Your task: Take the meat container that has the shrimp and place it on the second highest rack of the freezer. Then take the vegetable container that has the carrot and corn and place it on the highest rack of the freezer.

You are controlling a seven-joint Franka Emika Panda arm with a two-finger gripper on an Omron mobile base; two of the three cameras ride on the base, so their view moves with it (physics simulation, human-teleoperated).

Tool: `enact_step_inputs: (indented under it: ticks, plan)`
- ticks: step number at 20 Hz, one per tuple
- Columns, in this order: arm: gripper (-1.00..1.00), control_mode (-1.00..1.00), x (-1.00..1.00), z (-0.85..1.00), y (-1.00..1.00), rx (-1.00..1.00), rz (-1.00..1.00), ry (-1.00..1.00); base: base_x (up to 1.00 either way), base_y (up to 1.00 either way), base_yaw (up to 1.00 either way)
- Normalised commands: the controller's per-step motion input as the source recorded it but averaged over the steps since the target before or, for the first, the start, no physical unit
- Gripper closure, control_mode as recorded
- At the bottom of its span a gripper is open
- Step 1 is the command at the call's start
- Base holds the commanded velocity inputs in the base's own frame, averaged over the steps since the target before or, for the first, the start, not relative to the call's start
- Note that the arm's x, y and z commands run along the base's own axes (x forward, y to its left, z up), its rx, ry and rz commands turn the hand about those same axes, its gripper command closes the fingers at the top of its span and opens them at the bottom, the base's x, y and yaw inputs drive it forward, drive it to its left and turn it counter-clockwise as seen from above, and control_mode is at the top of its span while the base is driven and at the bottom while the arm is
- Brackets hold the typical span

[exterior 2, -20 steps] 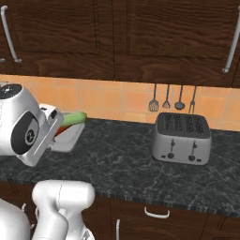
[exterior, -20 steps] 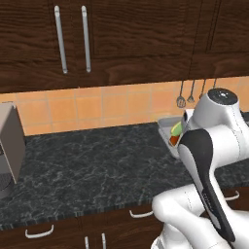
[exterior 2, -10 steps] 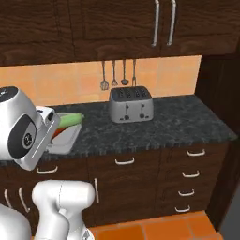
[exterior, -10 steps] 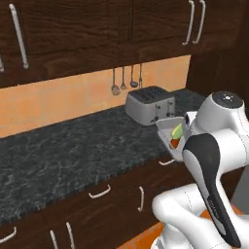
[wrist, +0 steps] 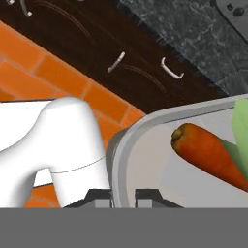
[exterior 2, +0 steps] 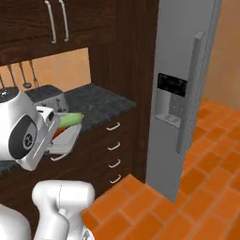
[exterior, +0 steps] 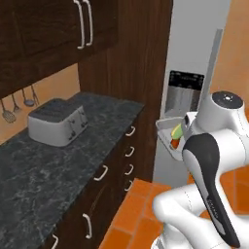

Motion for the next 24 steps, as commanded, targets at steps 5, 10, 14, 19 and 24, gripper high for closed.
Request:
enact_step_inputs:
  ticks: [5, 10, 14, 19, 24]
  plan:
    - [1.0, 1.0, 0.0, 0.0, 0.0, 0.0, 0.0, 0.0, 0.0, 0.02, -0.89]
    - [1.0, 1.0, 0.0, 0.0, 0.0, 0.0, 0.0, 0.0, 0.0, 0.0, -0.85]
    - [1.0, 1.0, 0.0, 0.0, 0.0, 0.0, 0.0, 0.0, 0.03, 0.01, -0.77]
    - [1.0, 1.0, 0.0, 0.0, 0.0, 0.0, 0.0, 0.0, 0.52, 0.02, -0.16]
    - [1.0, 1.0, 0.0, 0.0, 0.0, 0.0, 0.0, 0.0, 0.94, -0.33, 0.13]
